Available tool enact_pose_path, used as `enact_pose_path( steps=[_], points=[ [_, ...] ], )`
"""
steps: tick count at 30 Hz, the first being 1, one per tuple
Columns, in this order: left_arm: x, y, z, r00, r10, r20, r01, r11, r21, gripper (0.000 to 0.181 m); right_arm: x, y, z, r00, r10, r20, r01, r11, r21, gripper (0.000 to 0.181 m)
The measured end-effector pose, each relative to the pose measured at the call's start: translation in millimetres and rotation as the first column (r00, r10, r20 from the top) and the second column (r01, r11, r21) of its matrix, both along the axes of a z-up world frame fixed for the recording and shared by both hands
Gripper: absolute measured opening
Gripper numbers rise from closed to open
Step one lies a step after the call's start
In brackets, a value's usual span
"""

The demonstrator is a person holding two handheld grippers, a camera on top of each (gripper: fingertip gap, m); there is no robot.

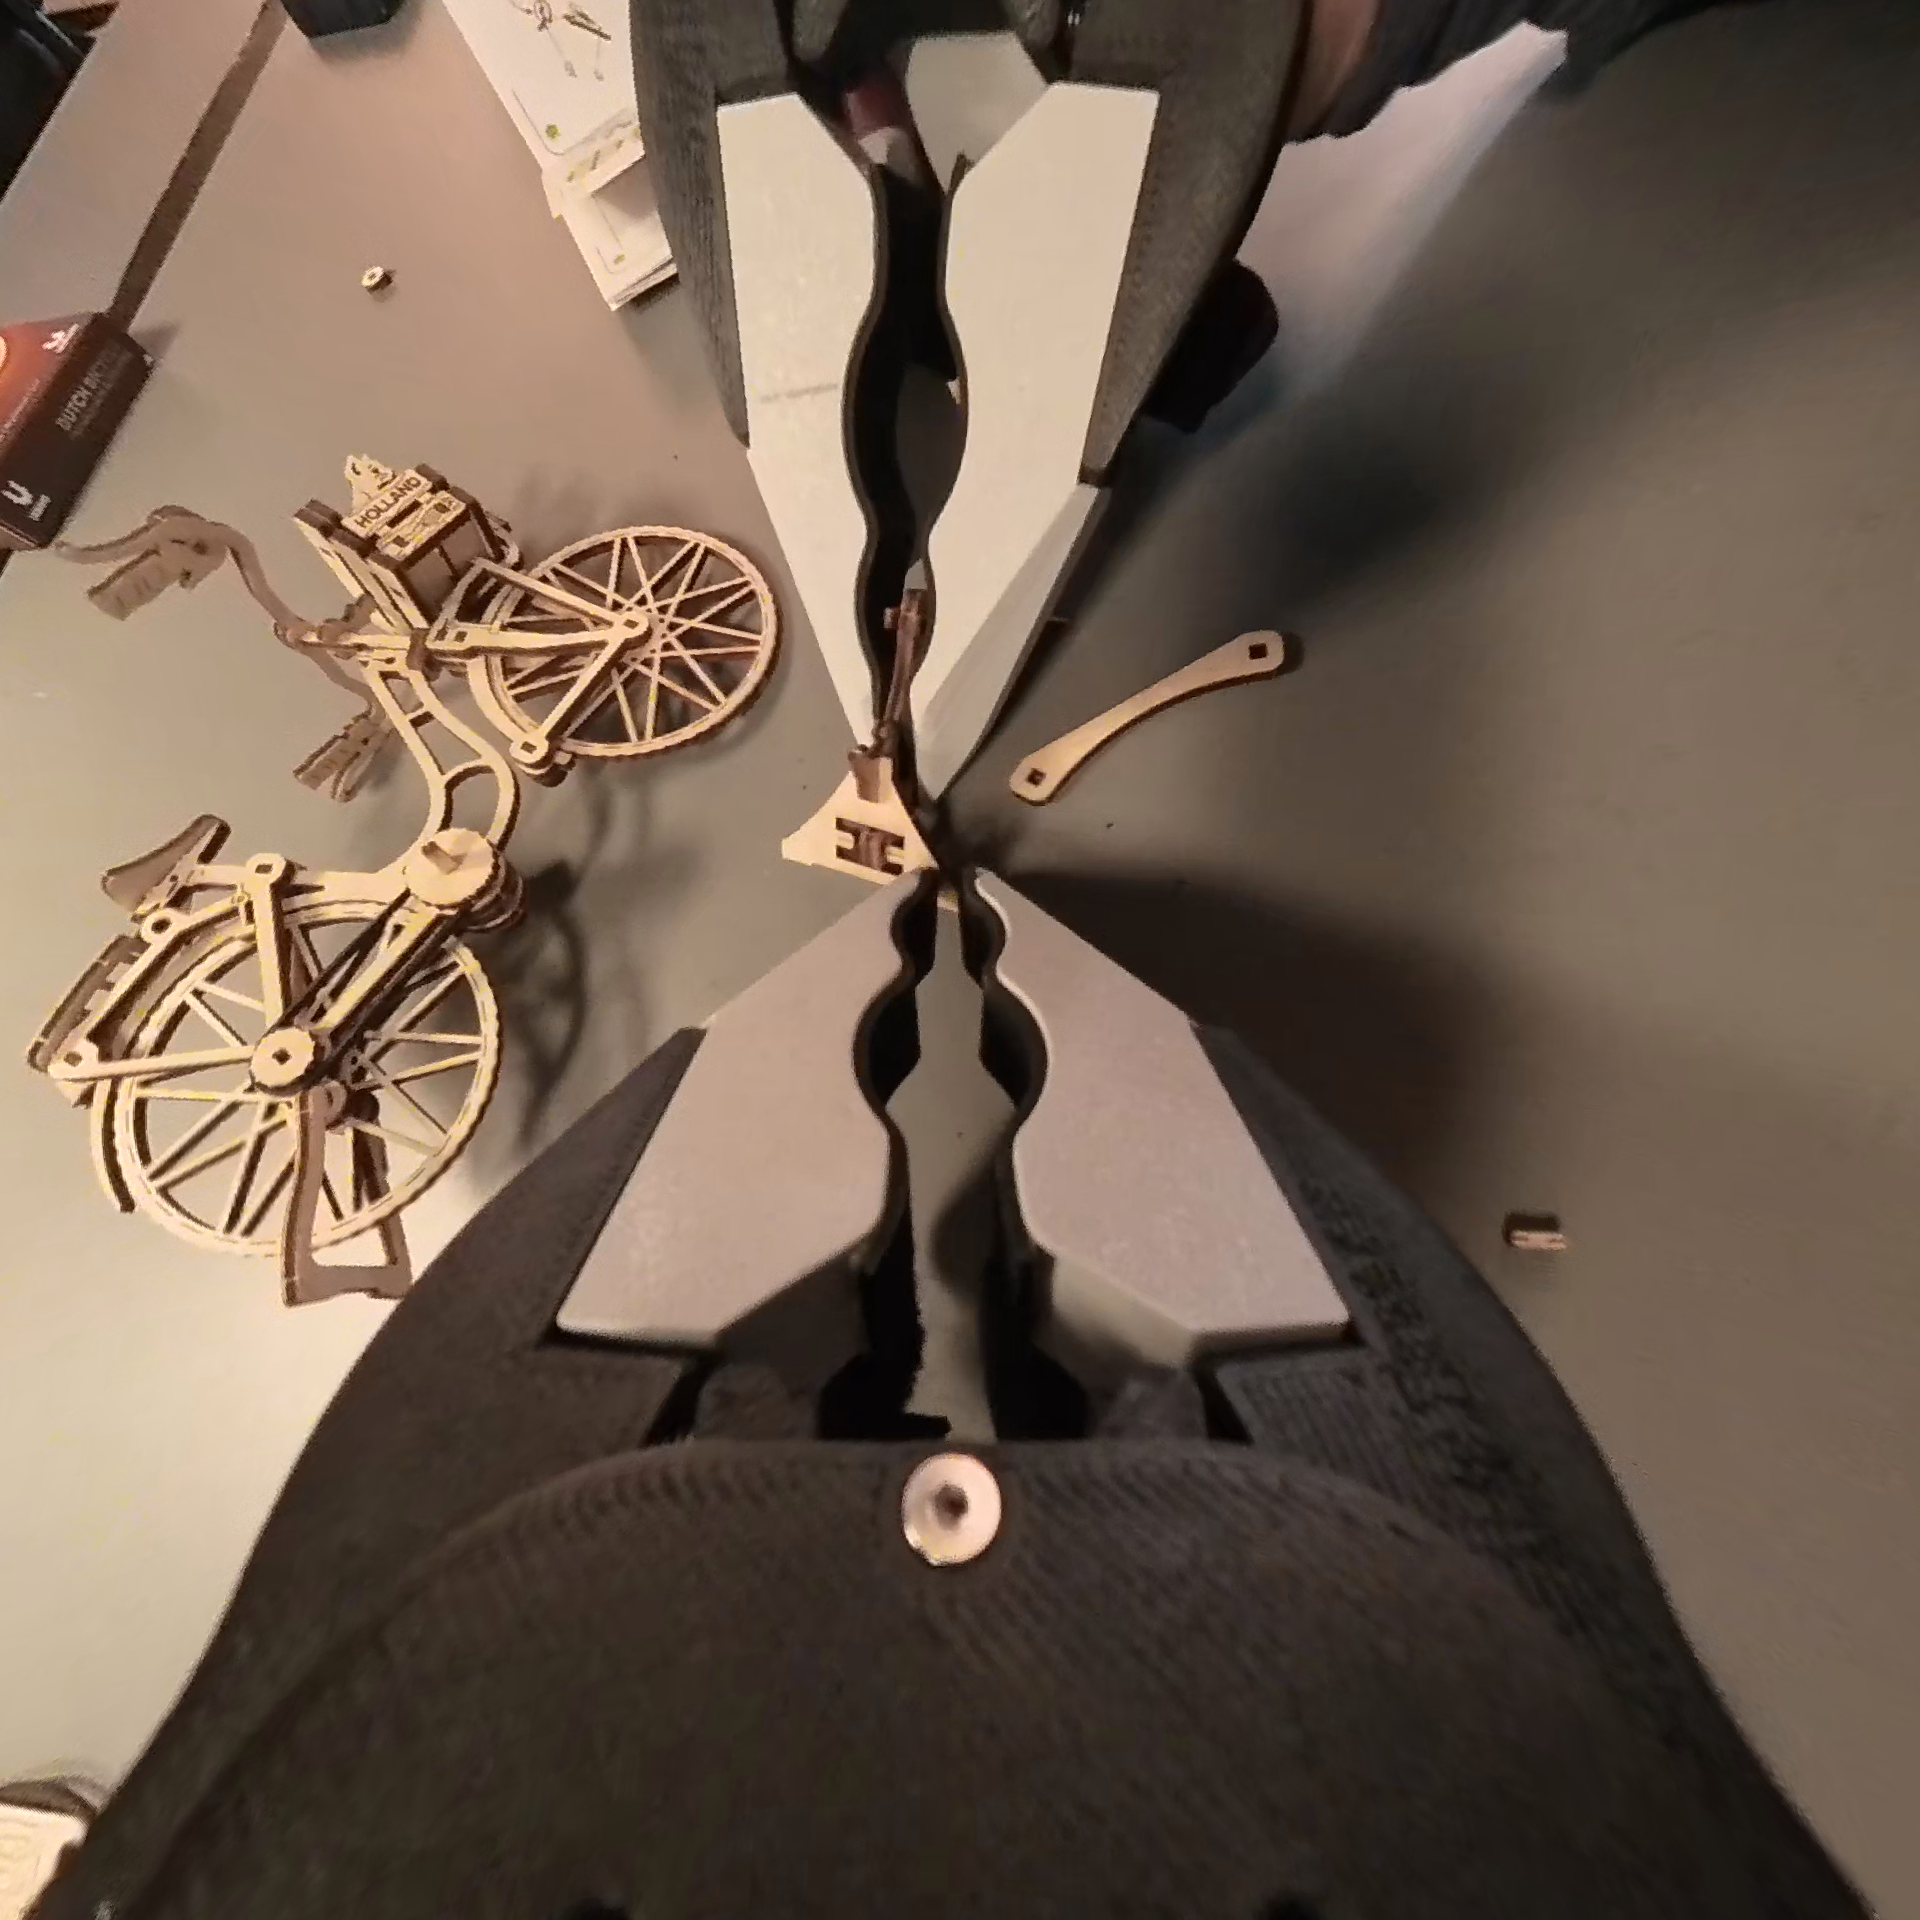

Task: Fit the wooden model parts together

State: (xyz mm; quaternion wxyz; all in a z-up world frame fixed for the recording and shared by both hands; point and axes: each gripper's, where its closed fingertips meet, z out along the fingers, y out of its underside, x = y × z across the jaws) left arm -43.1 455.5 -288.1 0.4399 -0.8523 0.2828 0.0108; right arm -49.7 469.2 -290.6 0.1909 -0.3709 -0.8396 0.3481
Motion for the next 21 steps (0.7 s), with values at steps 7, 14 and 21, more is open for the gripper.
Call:
enact_pose_path(
  steps=[7,14,21],
  points=[
    [-0.6,2.5,1.6,1.000,0.005,0.010,-0.005,1.000,0.010,0.000,0.1,1.0,0.1,1.000,0.015,-0.015,-0.015,1.000,0.003,0.001],
    [-0.9,3.8,2.4,0.999,0.004,0.032,-0.004,1.000,0.008,0.000,-0.9,1.1,0.5,1.000,0.020,-0.016,-0.021,0.999,-0.048,0.001],
    [-2.8,5.0,2.0,0.998,0.008,0.065,-0.007,1.000,-0.012,0.000,-2.8,2.3,0.9,1.000,0.000,-0.003,-0.001,0.996,-0.088,0.002]
  ],
)
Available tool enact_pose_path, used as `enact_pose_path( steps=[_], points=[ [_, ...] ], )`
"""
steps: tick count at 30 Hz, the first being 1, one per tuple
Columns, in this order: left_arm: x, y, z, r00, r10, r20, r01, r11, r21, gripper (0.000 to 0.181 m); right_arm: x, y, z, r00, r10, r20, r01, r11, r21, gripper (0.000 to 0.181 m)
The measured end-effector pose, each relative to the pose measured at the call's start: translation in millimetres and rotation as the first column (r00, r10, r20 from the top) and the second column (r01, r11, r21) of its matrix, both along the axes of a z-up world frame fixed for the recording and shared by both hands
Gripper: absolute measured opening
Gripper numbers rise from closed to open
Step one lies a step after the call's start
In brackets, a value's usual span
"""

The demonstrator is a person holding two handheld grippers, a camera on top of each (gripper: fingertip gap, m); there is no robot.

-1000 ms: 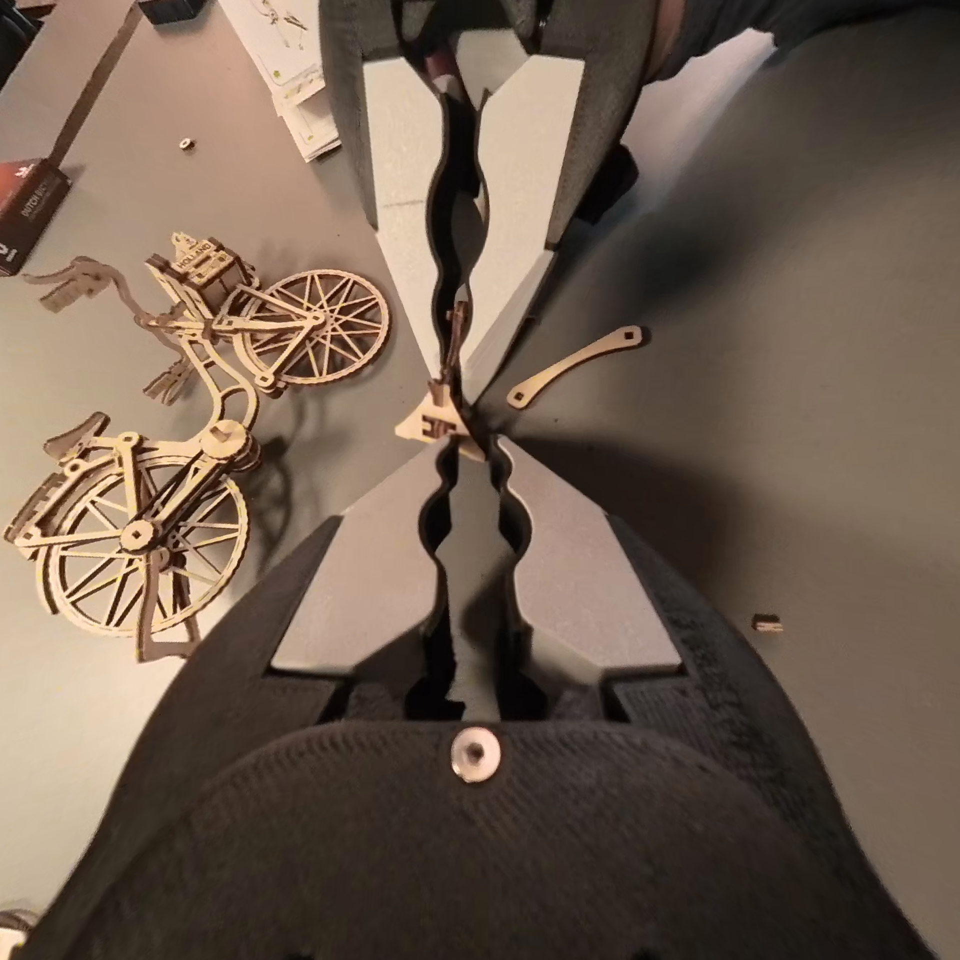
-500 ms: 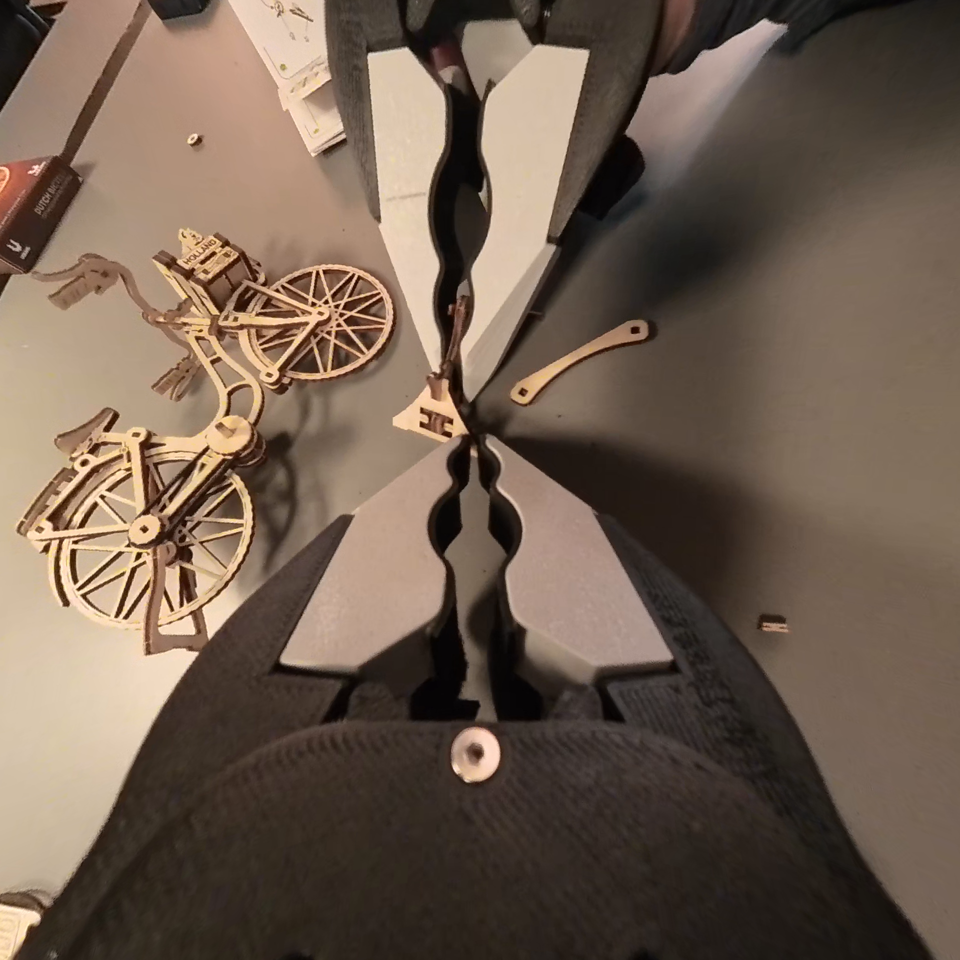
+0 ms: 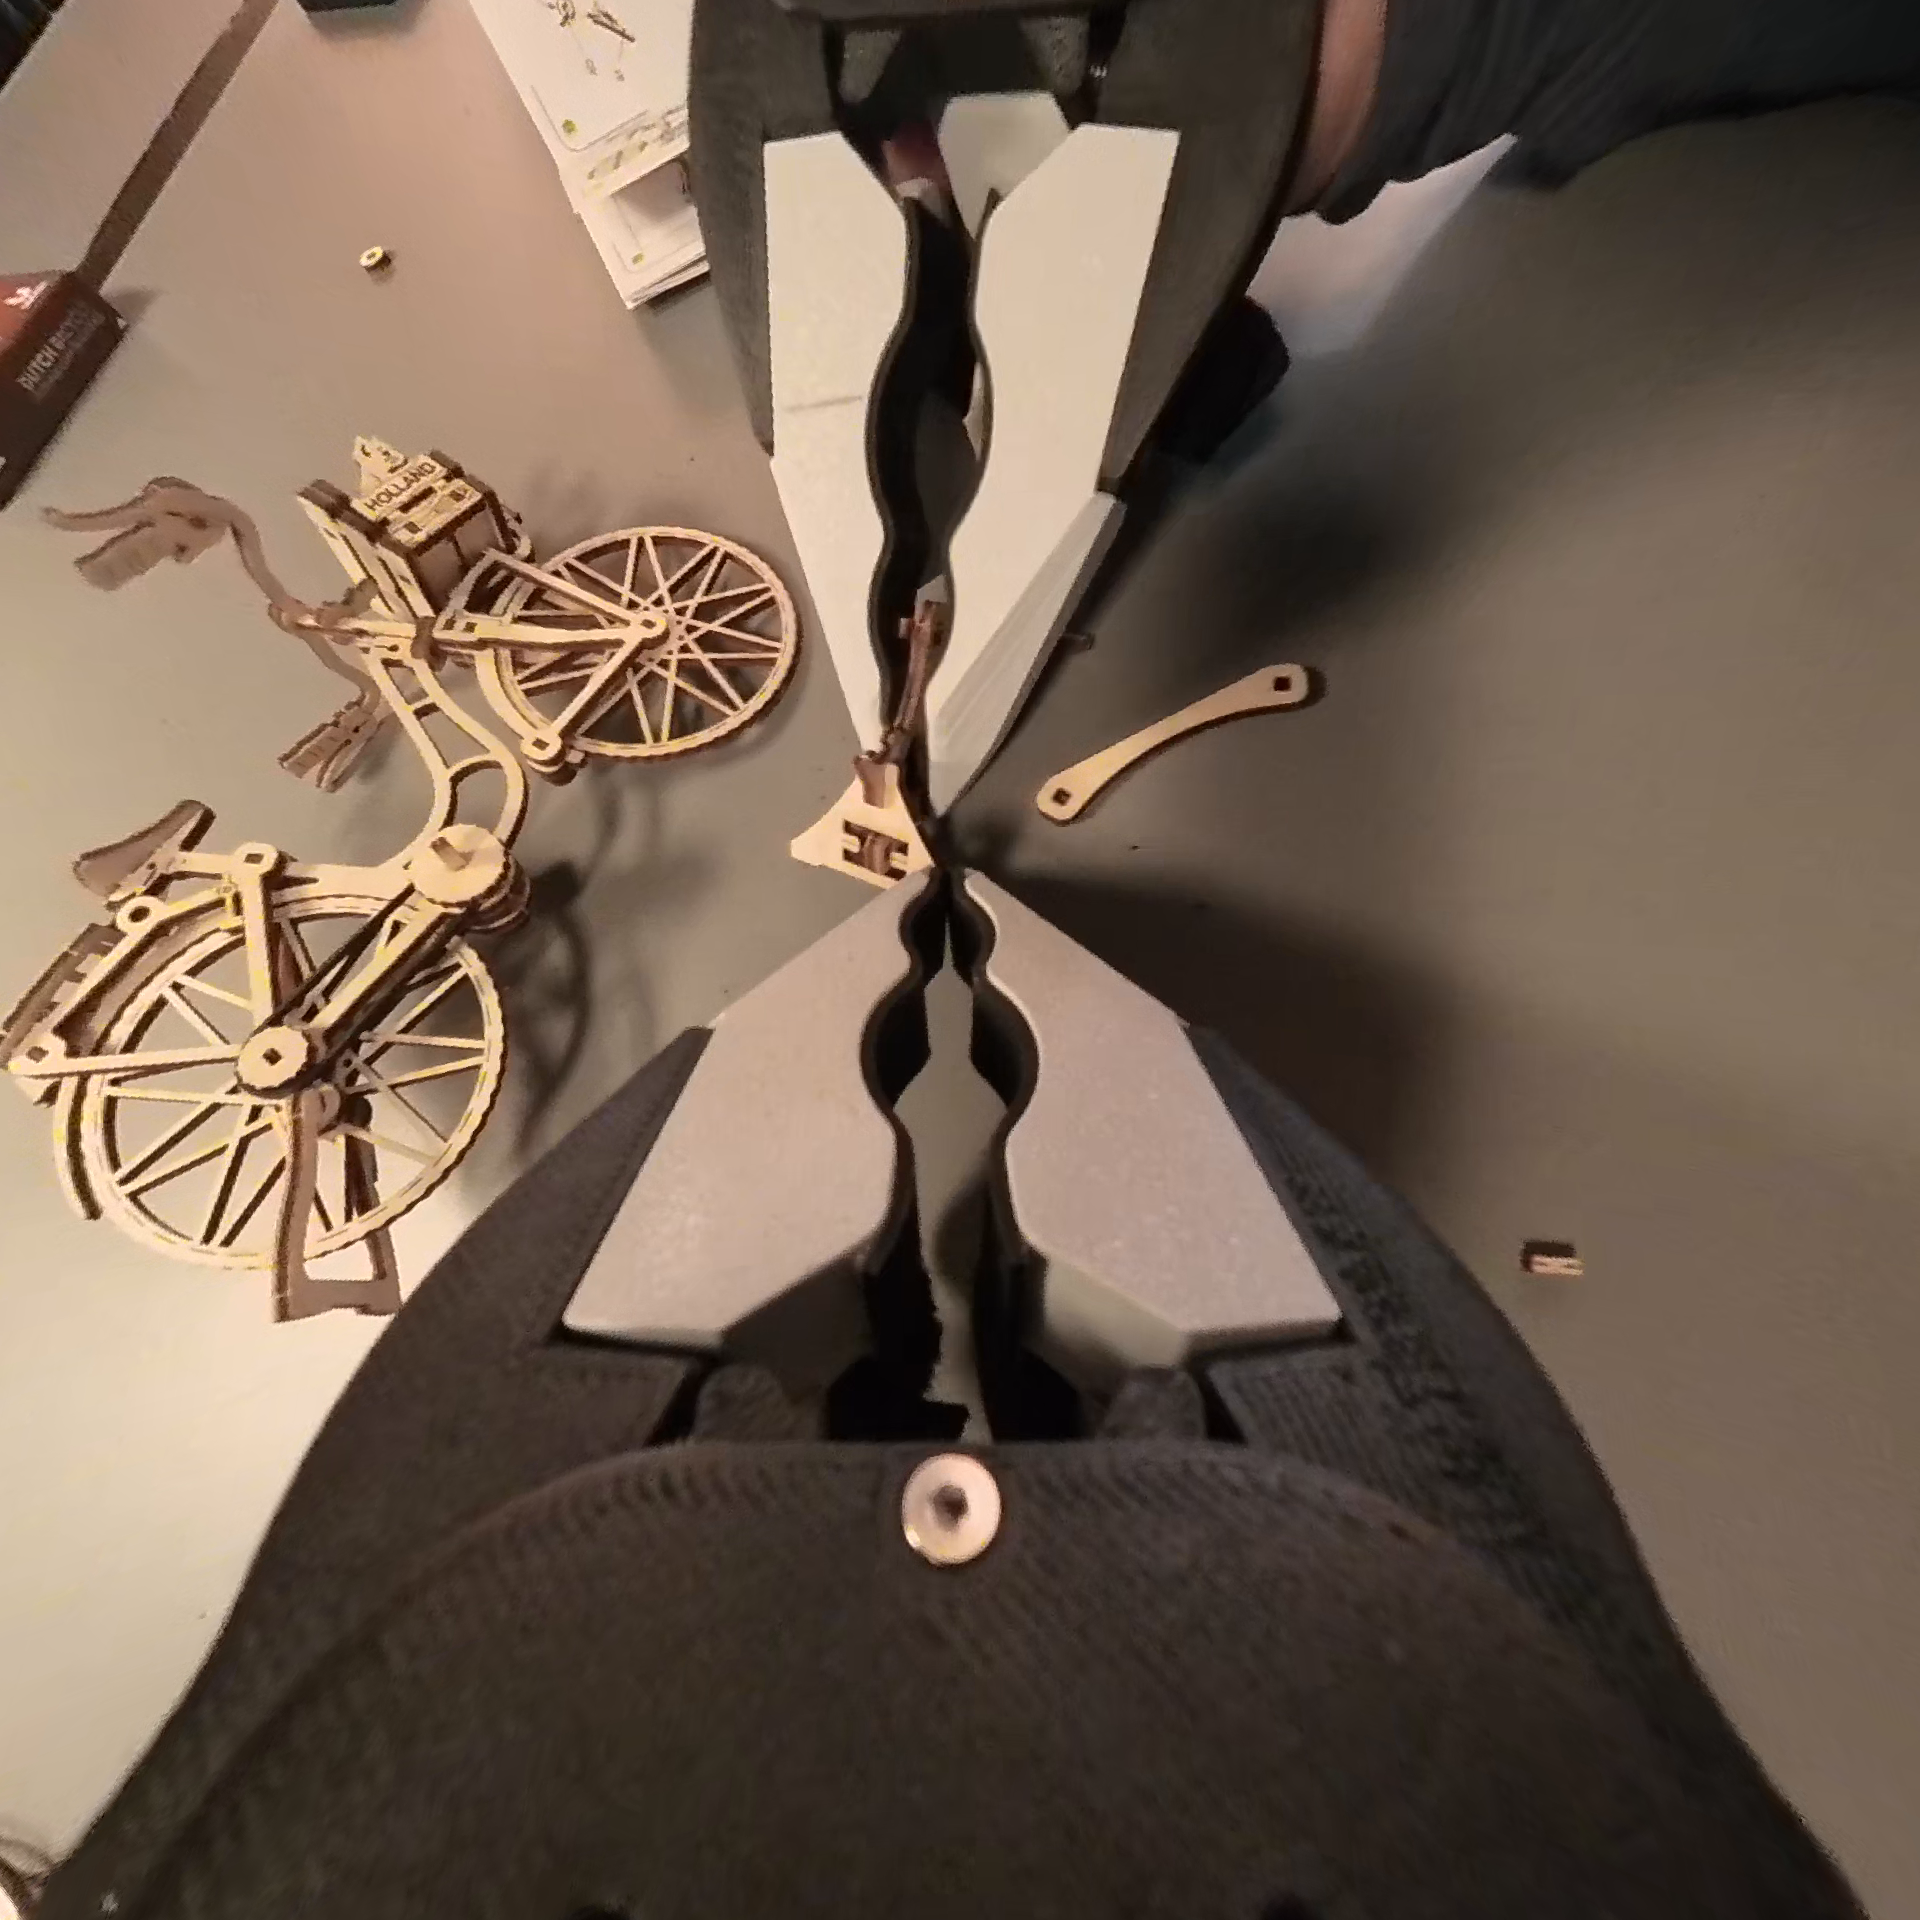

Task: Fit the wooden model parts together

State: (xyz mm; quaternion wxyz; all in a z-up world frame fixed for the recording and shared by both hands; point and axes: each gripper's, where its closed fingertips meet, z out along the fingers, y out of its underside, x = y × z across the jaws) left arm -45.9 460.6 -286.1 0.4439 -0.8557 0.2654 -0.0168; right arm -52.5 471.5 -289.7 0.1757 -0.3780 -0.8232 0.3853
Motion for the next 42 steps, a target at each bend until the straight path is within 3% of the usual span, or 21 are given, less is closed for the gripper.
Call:
enact_pose_path(
  steps=[13,30,38,42],
  points=[
    [-1,1,0,1.000,-0.022,0.015,0.022,1.000,-0.005,0.000,-3,1,1,1.000,-0.010,-0.028,0.011,1.000,0.025,0.001],
    [-2,2,0,0.994,-0.059,0.095,0.064,0.997,-0.046,0.000,-3,1,1,0.999,-0.028,0.032,0.029,0.998,-0.052,0.001],
    [-3,3,-2,0.996,-0.045,0.074,0.049,0.997,-0.055,0.000,5,8,1,1.000,-0.008,0.021,0.008,1.000,-0.024,0.037],
    [-3,2,-2,0.997,-0.045,0.070,0.049,0.997,-0.053,0.000,11,11,8,1.000,0.014,0.017,-0.013,0.998,-0.060,0.038]
  ],
)
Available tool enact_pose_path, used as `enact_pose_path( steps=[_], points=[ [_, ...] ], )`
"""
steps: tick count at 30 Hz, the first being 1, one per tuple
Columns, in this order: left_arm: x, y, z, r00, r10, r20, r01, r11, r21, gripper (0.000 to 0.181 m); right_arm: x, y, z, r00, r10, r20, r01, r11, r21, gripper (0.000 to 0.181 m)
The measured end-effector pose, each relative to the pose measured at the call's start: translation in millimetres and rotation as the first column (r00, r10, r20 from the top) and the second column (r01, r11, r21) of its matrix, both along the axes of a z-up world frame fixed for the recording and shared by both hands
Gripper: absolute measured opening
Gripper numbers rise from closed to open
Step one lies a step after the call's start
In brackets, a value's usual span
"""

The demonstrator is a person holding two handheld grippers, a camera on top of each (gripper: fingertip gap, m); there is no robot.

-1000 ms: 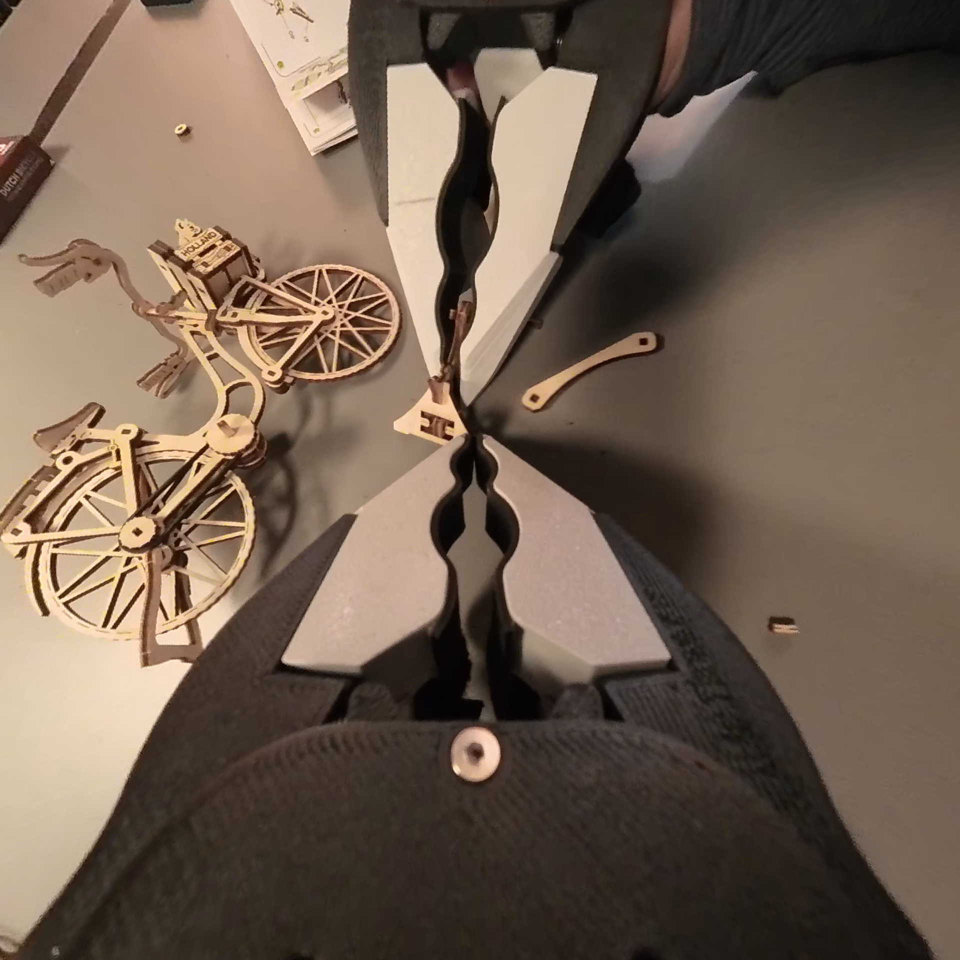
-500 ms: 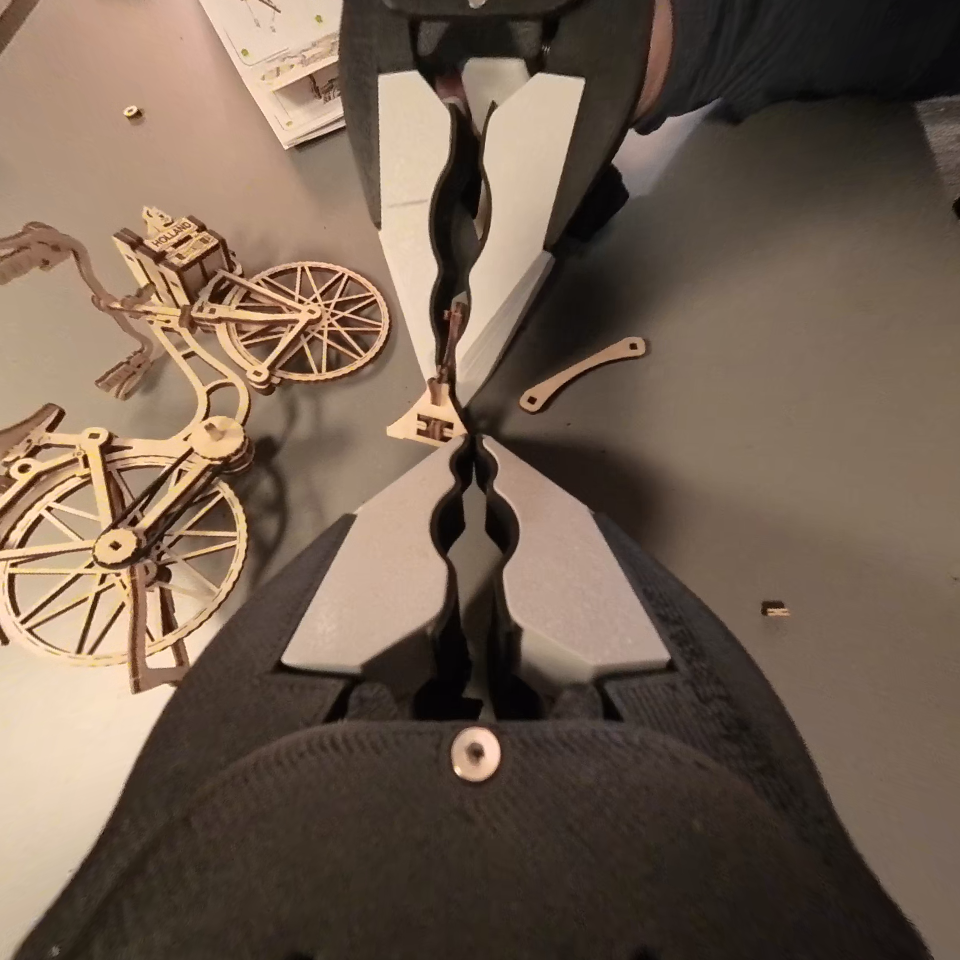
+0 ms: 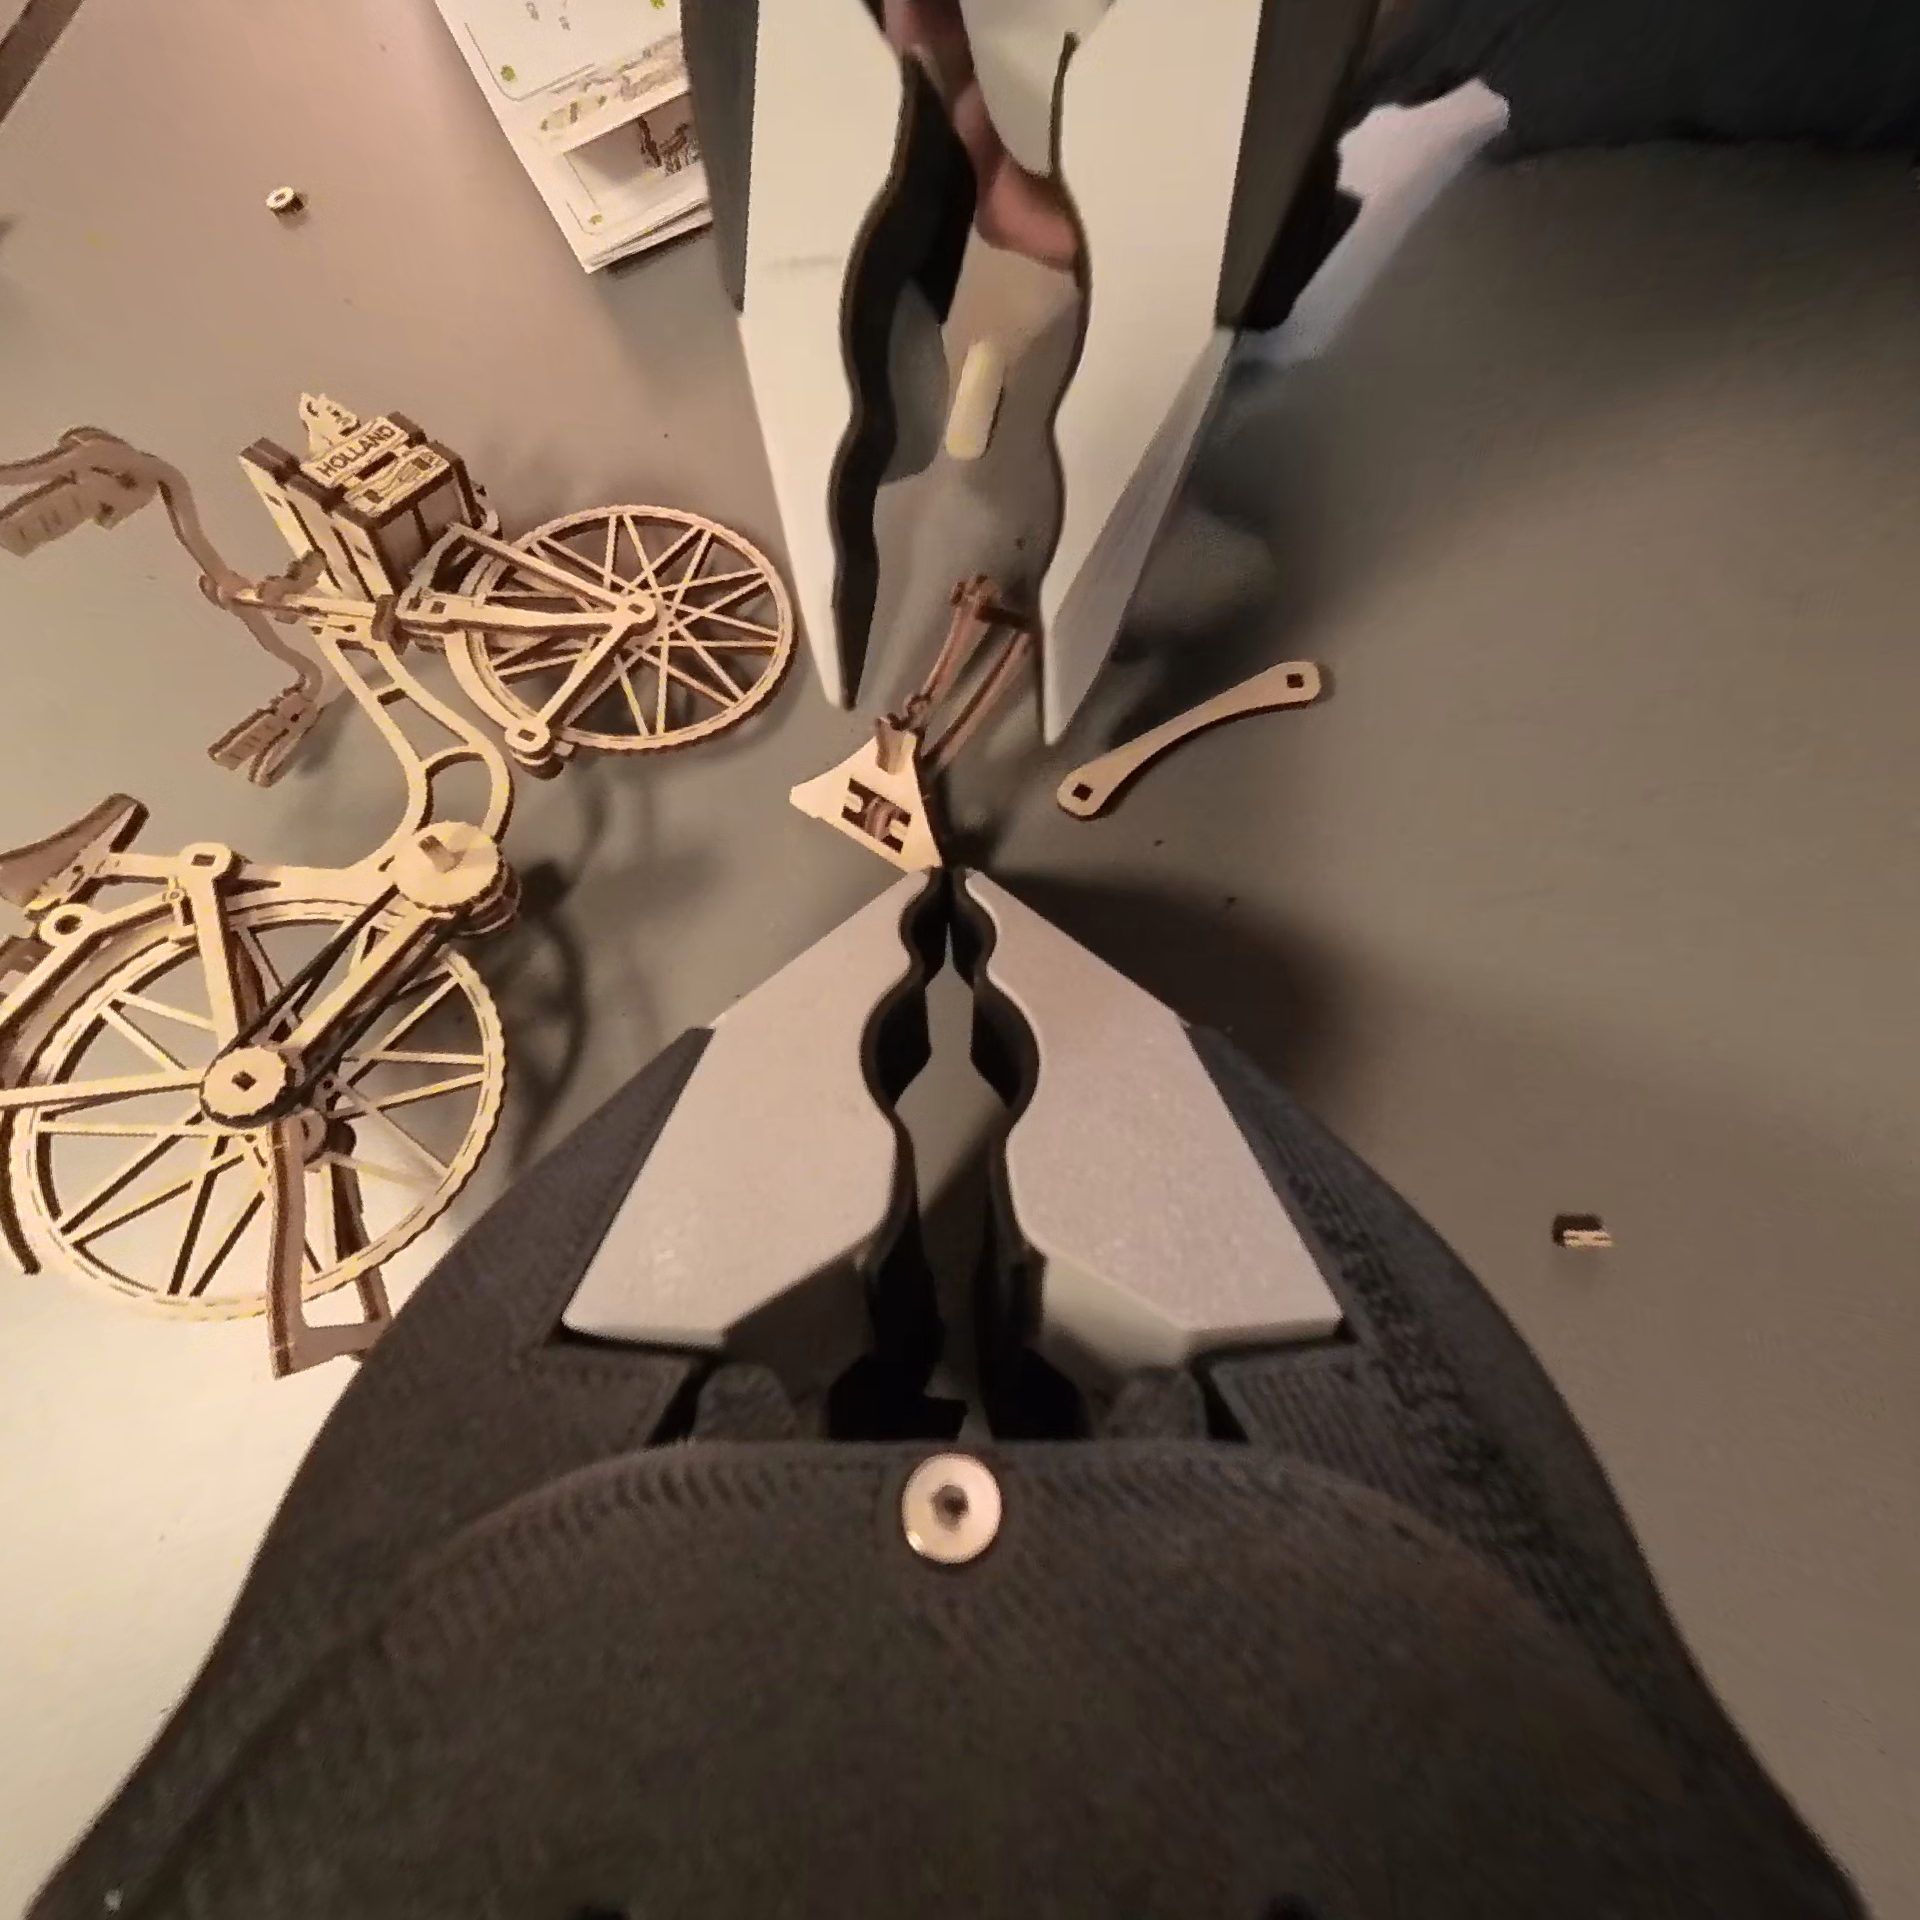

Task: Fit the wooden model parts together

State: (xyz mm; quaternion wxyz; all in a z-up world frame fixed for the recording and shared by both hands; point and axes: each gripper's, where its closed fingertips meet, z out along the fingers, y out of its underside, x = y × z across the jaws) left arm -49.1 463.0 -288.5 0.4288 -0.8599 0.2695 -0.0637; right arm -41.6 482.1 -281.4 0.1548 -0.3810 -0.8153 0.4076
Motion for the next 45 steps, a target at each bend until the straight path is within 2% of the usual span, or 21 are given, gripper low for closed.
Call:
enact_pose_path(
  steps=[4,8,10,13,18,22,24,26,30,33,35,37,39,42,45],
  points=[
    [0,0,0,1.000,0.000,-0.005,0.000,1.000,0.004,0.000,9,4,18,0.999,0.027,-0.026,-0.030,0.994,-0.102,0.036],
    [0,0,0,0.999,0.001,-0.034,0.000,1.000,0.023,0.000,8,18,28,0.999,-0.024,-0.030,0.018,0.980,-0.200,0.027],
    [-1,0,1,0.998,0.013,-0.064,-0.011,0.999,0.045,0.003,5,24,23,0.998,-0.055,-0.015,0.051,0.980,-0.192,0.022],
    [-2,1,3,0.996,0.049,-0.074,-0.044,0.997,0.066,0.018,1,29,18,0.996,-0.093,0.000,0.092,0.982,-0.168,0.015],
    [7,-1,3,0.997,0.038,-0.069,-0.034,0.998,0.056,0.019,-3,28,15,0.994,-0.107,-0.006,0.104,0.983,-0.151,0.013],
    [4,1,4,0.995,0.056,-0.087,-0.049,0.996,0.076,0.019,-15,38,28,0.968,-0.157,-0.194,0.140,0.985,-0.097,0.013],
    [1,3,5,0.992,0.066,-0.112,-0.055,0.994,0.099,0.019,-22,47,40,0.919,-0.192,-0.344,0.192,0.981,-0.034,0.014],
    [-5,5,8,0.986,0.089,-0.142,-0.068,0.987,0.144,0.020,-26,60,53,0.839,-0.216,-0.500,0.277,0.959,0.051,0.015],
    [-24,10,37,0.979,0.162,-0.122,-0.110,0.930,0.350,0.024,-24,76,73,0.688,-0.190,-0.701,0.413,0.896,0.163,0.013],
    [-49,12,66,0.970,0.241,-0.044,-0.184,0.837,0.515,0.029,-22,91,81,0.618,-0.192,-0.762,0.516,0.831,0.209,0.011],
    [-64,11,80,0.961,0.278,-0.007,-0.221,0.779,0.587,0.035,-21,106,84,0.576,-0.225,-0.786,0.597,0.773,0.216,0.012],
    [-81,10,86,0.940,0.342,-0.004,-0.263,0.731,0.630,0.044,-18,125,86,0.520,-0.262,-0.813,0.693,0.685,0.223,0.015],
    [-96,9,90,0.910,0.413,-0.042,-0.280,0.686,0.671,0.050,-15,139,88,0.475,-0.268,-0.838,0.759,0.607,0.235,0.023],
    [-113,6,95,0.838,0.523,-0.153,-0.255,0.625,0.738,0.062,-9,154,87,0.452,-0.267,-0.851,0.823,0.492,0.283,0.037],
    [-124,5,93,0.742,0.595,-0.308,-0.185,0.624,0.759,0.079,-5,163,86,0.449,-0.225,-0.865,0.859,0.374,0.349,0.052]
  ],
)
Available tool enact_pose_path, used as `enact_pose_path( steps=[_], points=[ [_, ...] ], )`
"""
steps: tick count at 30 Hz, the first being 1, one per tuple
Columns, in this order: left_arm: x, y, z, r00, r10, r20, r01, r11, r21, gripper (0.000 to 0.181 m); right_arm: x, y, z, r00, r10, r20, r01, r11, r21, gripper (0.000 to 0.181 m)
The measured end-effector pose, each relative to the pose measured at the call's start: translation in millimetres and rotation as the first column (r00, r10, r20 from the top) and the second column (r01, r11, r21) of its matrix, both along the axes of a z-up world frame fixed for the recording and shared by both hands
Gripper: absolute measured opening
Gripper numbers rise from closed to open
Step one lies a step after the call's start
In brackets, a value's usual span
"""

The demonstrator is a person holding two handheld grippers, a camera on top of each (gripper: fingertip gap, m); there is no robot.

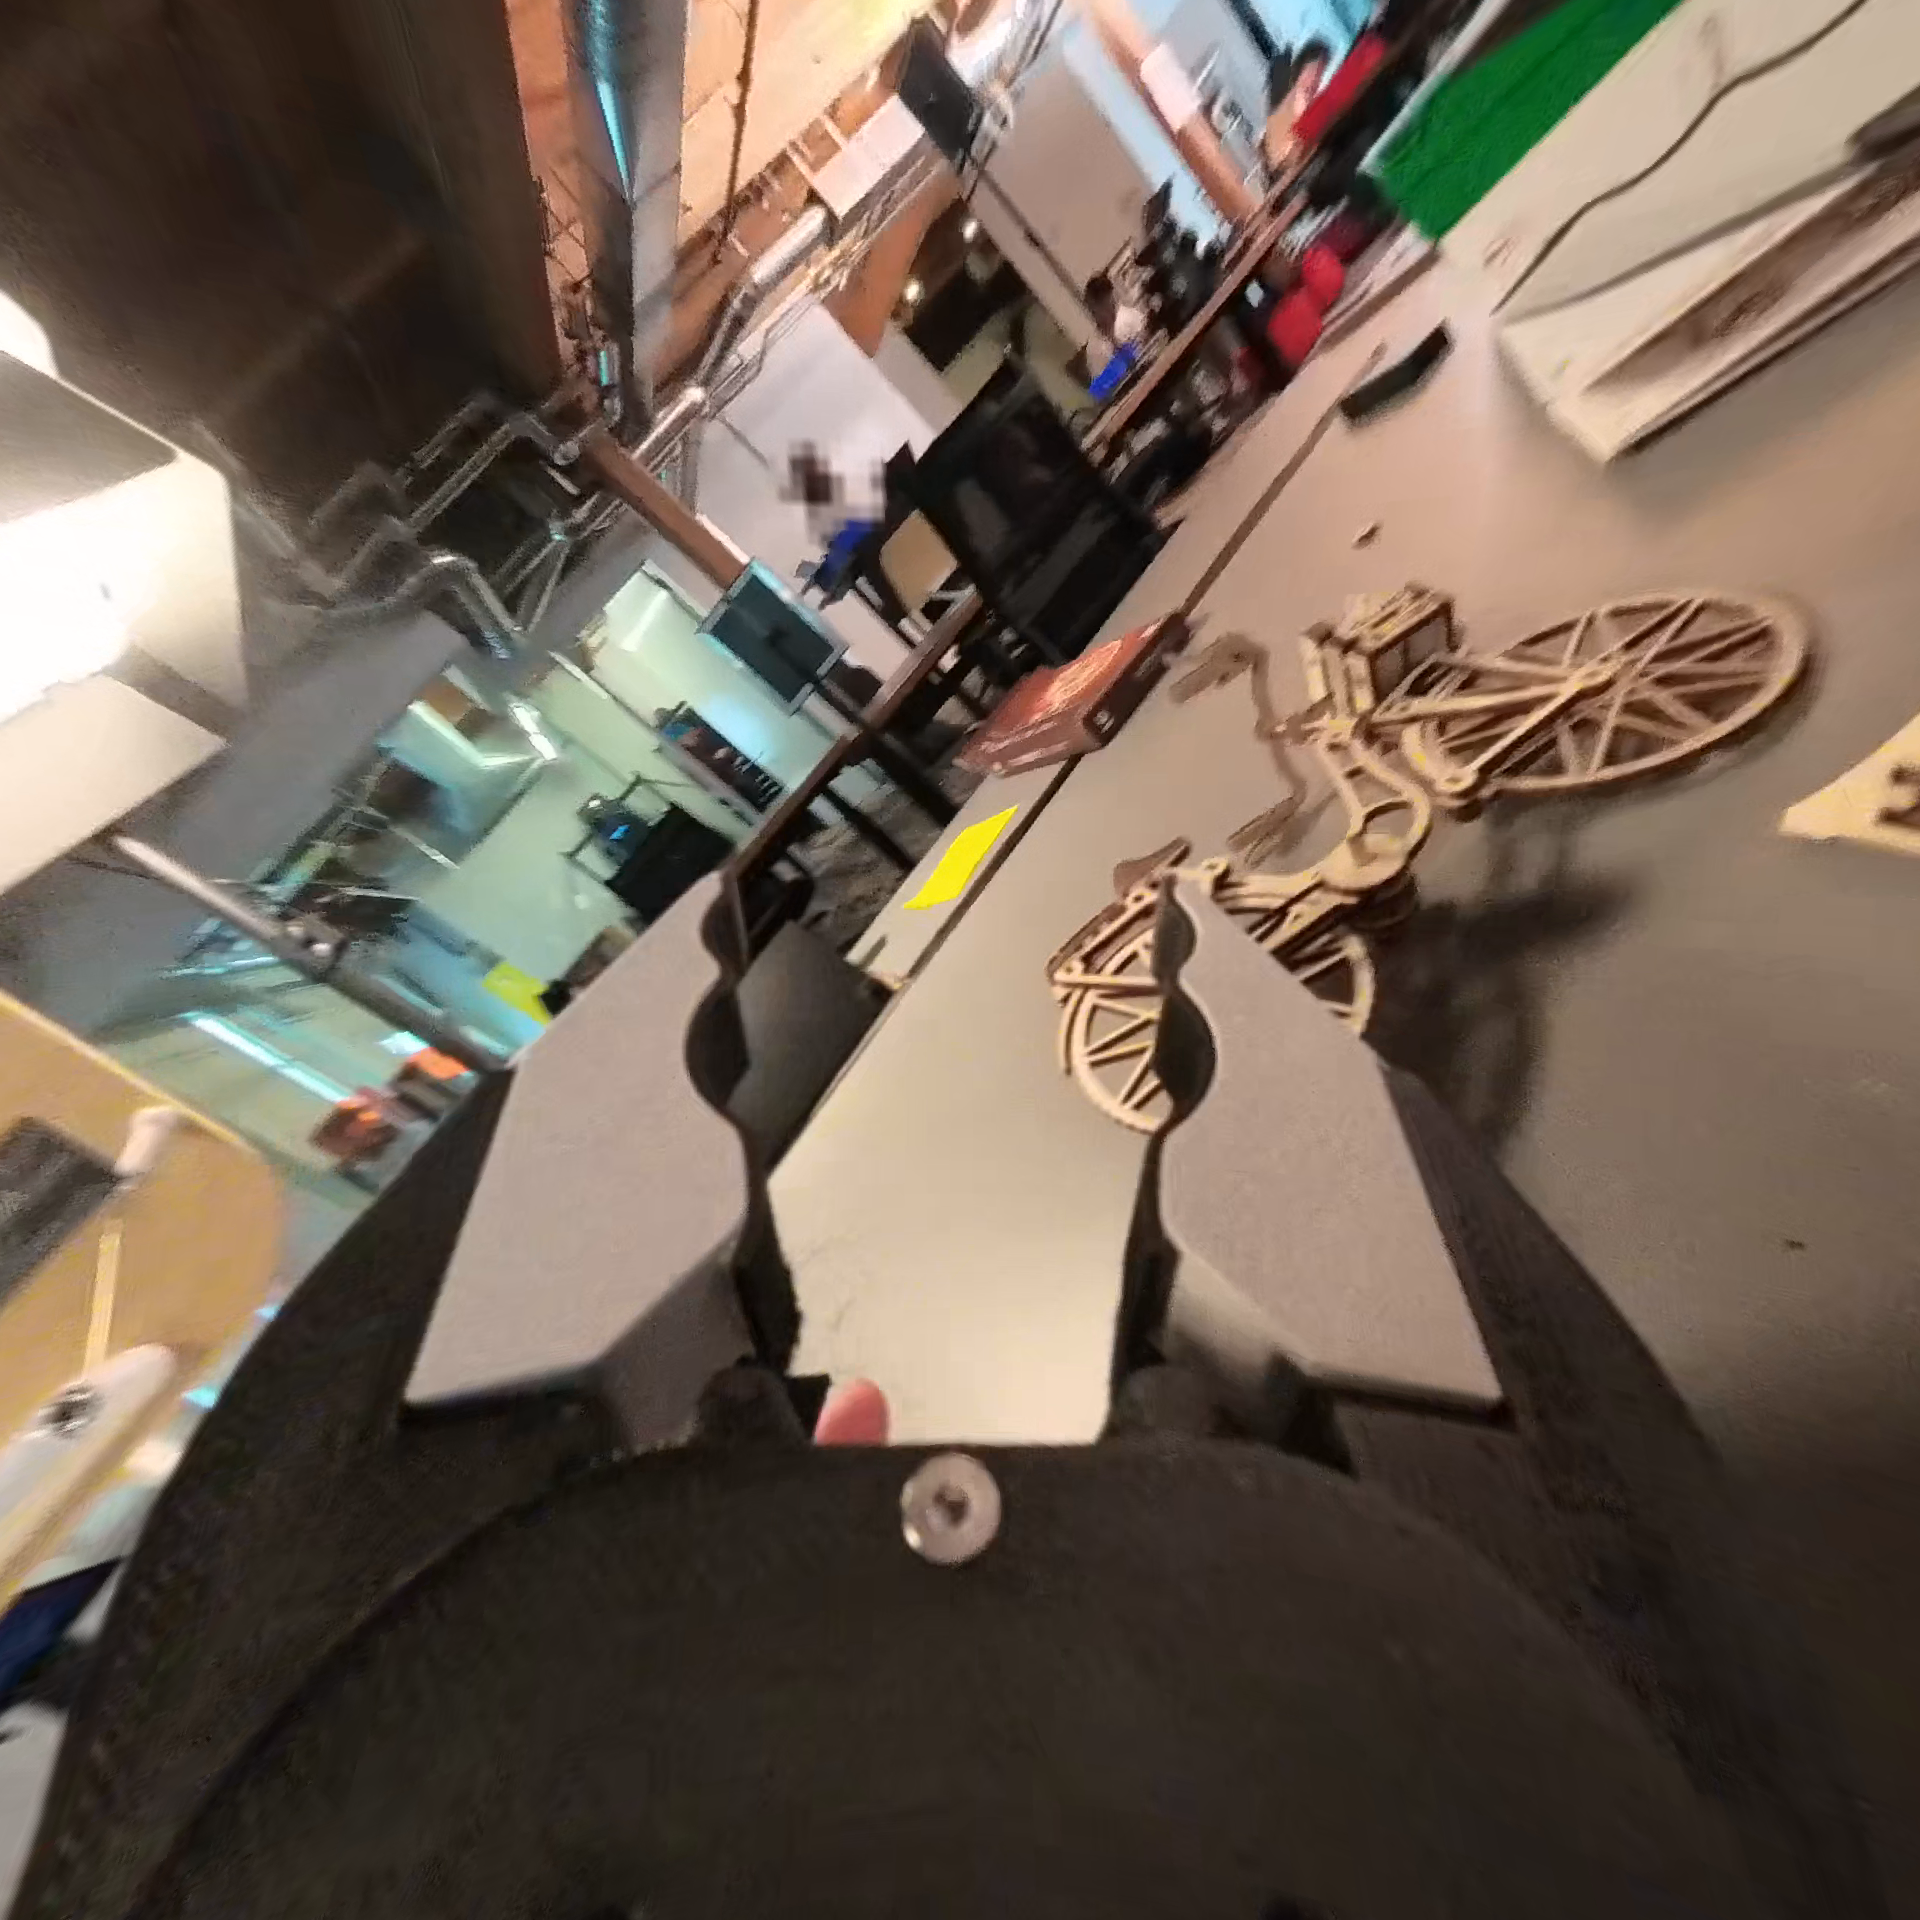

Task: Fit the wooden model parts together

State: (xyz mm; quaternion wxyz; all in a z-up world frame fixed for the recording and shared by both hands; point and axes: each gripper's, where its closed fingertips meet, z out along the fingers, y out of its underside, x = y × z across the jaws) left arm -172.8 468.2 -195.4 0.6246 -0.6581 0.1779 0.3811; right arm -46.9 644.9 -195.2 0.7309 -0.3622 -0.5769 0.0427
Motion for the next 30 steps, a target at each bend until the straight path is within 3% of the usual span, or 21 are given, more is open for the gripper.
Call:
enact_pose_path(
  steps=[7,18,30],
  points=[
    [8,-3,2,0.990,0.025,-0.137,-0.027,1.000,-0.013,0.088,8,7,-15,0.986,-0.121,0.113,0.107,0.987,0.121,0.059],
    [-20,-12,3,0.994,0.089,0.057,-0.091,0.995,0.044,0.085,8,1,-22,0.982,-0.106,0.153,0.086,0.988,0.132,0.058],
    [-25,-12,0,0.991,0.090,0.100,-0.094,0.995,0.043,0.080,4,-1,-33,0.969,-0.104,0.223,0.069,0.985,0.156,0.048]
  ],
)
